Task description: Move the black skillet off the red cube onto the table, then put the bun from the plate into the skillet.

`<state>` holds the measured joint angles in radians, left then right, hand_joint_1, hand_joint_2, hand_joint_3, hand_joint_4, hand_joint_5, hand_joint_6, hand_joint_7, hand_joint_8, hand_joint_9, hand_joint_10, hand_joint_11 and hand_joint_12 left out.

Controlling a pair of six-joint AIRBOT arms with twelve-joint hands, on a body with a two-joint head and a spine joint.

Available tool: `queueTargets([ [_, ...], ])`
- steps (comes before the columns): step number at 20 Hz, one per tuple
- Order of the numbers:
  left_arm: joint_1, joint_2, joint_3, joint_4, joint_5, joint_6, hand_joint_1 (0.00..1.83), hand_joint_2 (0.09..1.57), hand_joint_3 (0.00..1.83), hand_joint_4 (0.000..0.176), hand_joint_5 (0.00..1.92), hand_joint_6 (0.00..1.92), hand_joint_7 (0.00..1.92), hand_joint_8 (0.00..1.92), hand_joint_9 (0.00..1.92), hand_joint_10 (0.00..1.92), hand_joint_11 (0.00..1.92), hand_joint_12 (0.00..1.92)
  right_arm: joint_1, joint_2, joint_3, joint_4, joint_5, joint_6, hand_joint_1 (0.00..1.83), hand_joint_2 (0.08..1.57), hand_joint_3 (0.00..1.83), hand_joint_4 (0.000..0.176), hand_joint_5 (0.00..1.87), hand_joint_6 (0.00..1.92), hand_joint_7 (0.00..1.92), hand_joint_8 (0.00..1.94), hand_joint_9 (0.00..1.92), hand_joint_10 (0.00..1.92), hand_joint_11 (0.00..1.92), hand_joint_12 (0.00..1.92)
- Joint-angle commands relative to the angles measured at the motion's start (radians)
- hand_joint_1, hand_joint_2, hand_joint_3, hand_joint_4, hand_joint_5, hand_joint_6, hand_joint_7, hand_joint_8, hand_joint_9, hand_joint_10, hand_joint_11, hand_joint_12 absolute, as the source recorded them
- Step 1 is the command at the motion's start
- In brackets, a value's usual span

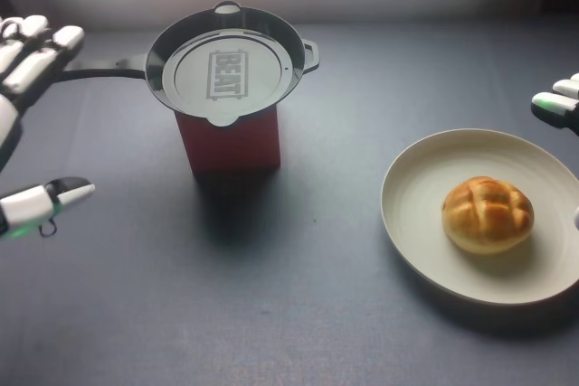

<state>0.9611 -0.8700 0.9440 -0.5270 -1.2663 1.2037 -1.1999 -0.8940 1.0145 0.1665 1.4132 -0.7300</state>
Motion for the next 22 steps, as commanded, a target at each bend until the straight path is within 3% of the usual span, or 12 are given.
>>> queueTargets([
  [1,-0.025,-0.002,0.019,0.002,-0.057,0.016,0.86,0.99,0.00,0.105,0.05,0.00,0.01,0.00,0.00,0.00,0.00,0.00,0.004,-0.001,0.007,0.010,0.122,0.009,0.00,1.30,0.01,0.076,0.18,0.00,0.16,0.01,0.15,0.00,0.22,0.03],
  [5,-0.154,-0.050,0.133,-0.038,0.122,0.062,0.74,0.93,0.00,0.129,0.04,0.00,0.00,0.00,0.00,0.00,0.00,0.00,0.002,-0.005,0.009,0.008,0.114,0.009,0.00,1.31,0.01,0.081,0.18,0.00,0.17,0.01,0.17,0.01,0.23,0.03],
  [6,-0.175,-0.059,0.148,-0.045,0.150,0.080,0.76,0.92,0.00,0.148,0.04,0.00,0.00,0.00,0.00,0.00,0.00,0.00,0.001,-0.006,0.010,0.007,0.113,0.009,0.00,1.31,0.01,0.084,0.18,0.00,0.17,0.01,0.17,0.01,0.23,0.03],
  [8,-0.225,-0.083,0.190,-0.065,0.231,0.125,0.80,0.91,0.00,0.145,0.06,0.01,0.02,0.01,0.00,0.00,0.00,0.00,0.000,-0.008,0.012,0.005,0.111,0.009,0.00,1.32,0.01,0.084,0.18,0.00,0.17,0.01,0.17,0.01,0.24,0.03],
  [9,-0.256,-0.103,0.222,-0.069,0.279,0.132,0.81,0.90,0.00,0.160,0.09,0.01,0.05,0.00,0.00,0.00,0.00,0.00,0.000,-0.008,0.012,0.005,0.108,0.010,0.00,1.31,0.00,0.088,0.18,0.00,0.18,0.01,0.18,0.01,0.24,0.03],
  [11,-0.313,-0.139,0.282,-0.076,0.374,0.164,0.79,0.92,0.01,0.158,0.09,0.00,0.05,0.00,0.01,0.00,0.00,0.00,0.000,-0.008,0.015,0.003,0.103,0.012,0.00,1.32,0.01,0.088,0.19,0.00,0.17,0.01,0.17,0.01,0.23,0.03],
  [13,-0.389,-0.177,0.338,-0.089,0.483,0.235,0.76,0.94,0.01,0.131,0.11,0.01,0.09,0.01,0.08,0.03,0.08,0.04,0.000,-0.010,0.019,-0.001,0.101,0.016,0.00,1.32,0.01,0.091,0.19,0.01,0.18,0.01,0.16,0.00,0.23,0.02],
  [15,-0.442,-0.213,0.393,-0.112,0.569,0.290,0.78,0.95,0.00,0.122,0.16,0.00,0.15,0.00,0.15,0.01,0.13,0.09,0.000,-0.015,0.023,-0.006,0.097,0.018,0.00,1.33,0.01,0.095,0.19,0.00,0.18,0.00,0.16,0.00,0.22,0.02],
  [19,-0.480,-0.258,0.460,-0.168,0.660,0.357,0.88,0.98,0.00,0.049,0.36,0.00,0.36,0.00,0.33,0.00,0.05,0.57,0.000,-0.020,0.029,-0.016,0.079,0.026,0.00,1.33,0.01,0.092,0.19,0.00,0.19,0.01,0.18,0.01,0.24,0.02],
  [20,-0.484,-0.264,0.471,-0.173,0.672,0.358,0.87,1.00,0.00,0.029,0.51,0.01,0.49,0.00,0.43,0.01,0.05,0.67,0.000,-0.020,0.030,-0.017,0.077,0.026,0.00,1.33,0.01,0.085,0.20,0.00,0.20,0.01,0.19,0.01,0.25,0.03],
  [21,-0.488,-0.271,0.485,-0.180,0.686,0.358,0.86,1.04,0.00,0.006,0.80,0.03,0.74,0.02,0.58,0.02,0.06,0.86,0.000,-0.020,0.030,-0.018,0.076,0.026,0.00,1.34,0.01,0.075,0.20,0.00,0.20,0.01,0.19,0.01,0.24,0.02],
  [22,-0.493,-0.278,0.499,-0.190,0.699,0.358,1.03,1.06,0.01,0.077,1.02,0.65,1.04,0.08,0.83,0.11,0.23,1.11,0.000,-0.020,0.031,-0.019,0.074,0.027,0.00,1.34,0.01,0.070,0.20,0.00,0.20,0.01,0.19,0.01,0.23,0.02],
])
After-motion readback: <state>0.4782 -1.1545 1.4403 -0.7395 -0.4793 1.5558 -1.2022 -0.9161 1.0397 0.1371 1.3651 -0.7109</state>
